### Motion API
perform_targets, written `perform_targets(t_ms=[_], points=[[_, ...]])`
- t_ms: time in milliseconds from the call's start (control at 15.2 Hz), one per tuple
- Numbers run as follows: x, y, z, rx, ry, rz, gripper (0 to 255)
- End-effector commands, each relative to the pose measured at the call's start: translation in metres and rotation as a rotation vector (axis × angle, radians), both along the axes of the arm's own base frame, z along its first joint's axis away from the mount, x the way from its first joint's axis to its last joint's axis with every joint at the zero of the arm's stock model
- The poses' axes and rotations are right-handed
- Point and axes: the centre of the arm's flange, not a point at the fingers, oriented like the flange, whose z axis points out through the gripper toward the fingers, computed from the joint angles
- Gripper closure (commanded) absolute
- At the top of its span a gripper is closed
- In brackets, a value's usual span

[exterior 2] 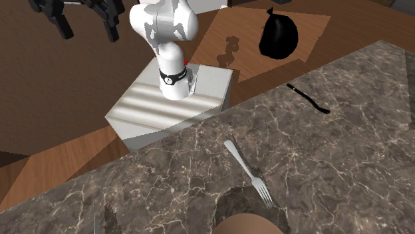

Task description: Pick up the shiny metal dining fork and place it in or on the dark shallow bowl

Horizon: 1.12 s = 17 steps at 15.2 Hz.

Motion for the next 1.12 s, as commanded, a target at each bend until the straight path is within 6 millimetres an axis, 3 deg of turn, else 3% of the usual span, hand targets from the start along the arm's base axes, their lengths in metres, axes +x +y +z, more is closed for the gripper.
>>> perform_targets(t_ms=[0, 1056], points=[[0.000, 0.000, 0.000, 0.000, 0.000, 0.000, 0], [0.039, 0.178, -0.114, -0.045, -0.004, 0.121, 0]])
